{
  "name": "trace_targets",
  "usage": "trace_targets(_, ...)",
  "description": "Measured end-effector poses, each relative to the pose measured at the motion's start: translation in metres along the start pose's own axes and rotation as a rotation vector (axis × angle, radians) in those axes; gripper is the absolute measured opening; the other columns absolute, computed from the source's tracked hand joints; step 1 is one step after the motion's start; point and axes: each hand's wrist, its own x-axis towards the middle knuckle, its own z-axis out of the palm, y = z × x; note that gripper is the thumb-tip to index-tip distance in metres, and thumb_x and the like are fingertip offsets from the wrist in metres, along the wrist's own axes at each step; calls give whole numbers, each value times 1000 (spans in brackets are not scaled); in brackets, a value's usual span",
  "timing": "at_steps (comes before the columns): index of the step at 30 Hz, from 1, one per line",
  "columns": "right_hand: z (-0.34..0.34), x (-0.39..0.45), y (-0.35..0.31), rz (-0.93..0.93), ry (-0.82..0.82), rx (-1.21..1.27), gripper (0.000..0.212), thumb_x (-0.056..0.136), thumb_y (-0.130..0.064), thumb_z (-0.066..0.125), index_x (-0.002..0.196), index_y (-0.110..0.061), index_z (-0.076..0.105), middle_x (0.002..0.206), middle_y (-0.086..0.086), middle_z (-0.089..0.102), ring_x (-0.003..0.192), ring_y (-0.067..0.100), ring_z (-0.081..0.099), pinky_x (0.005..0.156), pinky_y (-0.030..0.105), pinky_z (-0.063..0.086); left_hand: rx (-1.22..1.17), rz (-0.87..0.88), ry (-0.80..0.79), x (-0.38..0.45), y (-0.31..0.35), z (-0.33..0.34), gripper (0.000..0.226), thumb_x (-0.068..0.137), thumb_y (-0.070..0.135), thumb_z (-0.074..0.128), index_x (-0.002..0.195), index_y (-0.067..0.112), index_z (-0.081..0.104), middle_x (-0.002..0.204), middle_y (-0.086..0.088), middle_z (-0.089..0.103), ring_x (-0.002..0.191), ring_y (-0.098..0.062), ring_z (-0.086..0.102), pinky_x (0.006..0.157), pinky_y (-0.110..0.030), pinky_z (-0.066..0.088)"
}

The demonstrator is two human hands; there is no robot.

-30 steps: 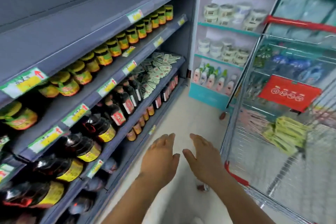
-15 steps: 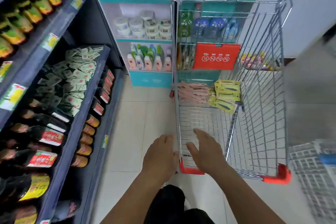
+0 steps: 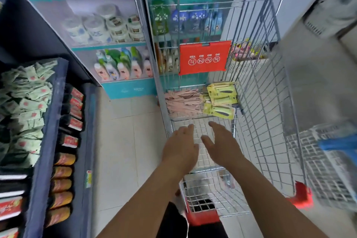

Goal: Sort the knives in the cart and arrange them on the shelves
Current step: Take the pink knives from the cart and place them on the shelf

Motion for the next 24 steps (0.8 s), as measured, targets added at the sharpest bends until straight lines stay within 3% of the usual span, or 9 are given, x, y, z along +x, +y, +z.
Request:
trace_targets(7,-4,79,15,-62,-38,-4,57,96,-35,48,147,-16,28,151,5,34,137,22,31,110,34,26,-21,-76,0,72,2,7,59,96,29,43,149,21,19,154,-2,27,138,-22,30,109,-38,33)
trace_targets(17,28,212,67,-156,-238,-100,57,94,-29,52,146,-19,29,145,7,40,130,27,39,104,36,34,-33,-451,8,172,-19,72,62,95,24,47,147,22,15,139,-7,40,121,-25,44,90,-36,44)
trace_targets(24,68,288,91,-244,-325,-240,58,95,-22,49,146,-14,24,145,10,37,130,30,37,103,36,33,-174,-631,-2,221,-41,131,65,97,28,45,151,19,8,147,-8,36,129,-27,39,98,-39,41)
